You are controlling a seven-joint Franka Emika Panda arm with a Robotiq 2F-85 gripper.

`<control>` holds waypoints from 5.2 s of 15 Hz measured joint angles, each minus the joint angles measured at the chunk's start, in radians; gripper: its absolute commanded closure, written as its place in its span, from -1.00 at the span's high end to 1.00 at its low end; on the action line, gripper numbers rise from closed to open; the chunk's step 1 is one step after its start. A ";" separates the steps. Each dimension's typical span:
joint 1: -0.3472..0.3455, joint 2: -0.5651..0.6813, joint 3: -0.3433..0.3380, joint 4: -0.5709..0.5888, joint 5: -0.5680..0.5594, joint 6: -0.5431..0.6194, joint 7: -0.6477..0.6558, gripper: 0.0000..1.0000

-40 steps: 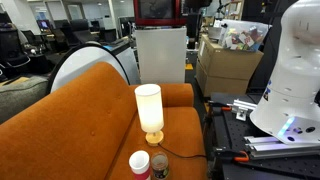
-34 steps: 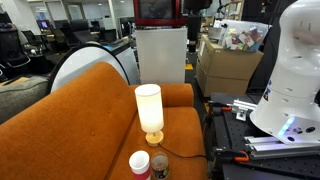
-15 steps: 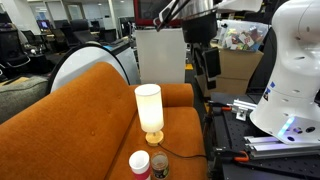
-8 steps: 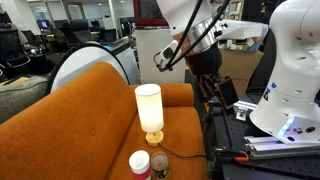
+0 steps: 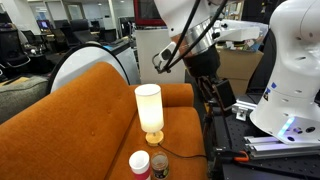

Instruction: Move the jar to the left side of the sofa

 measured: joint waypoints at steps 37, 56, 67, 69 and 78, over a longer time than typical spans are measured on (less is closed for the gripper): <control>-0.006 1.142 -0.056 0.424 -0.224 0.938 0.110 1.00; 0.033 1.317 -0.127 0.550 -0.224 1.028 0.128 1.00; 0.051 1.481 -0.162 0.717 -0.224 1.028 0.130 1.00; 0.051 1.506 -0.165 0.742 -0.224 1.027 0.130 0.62; 0.045 1.583 -0.187 0.822 -0.224 1.027 0.156 -0.60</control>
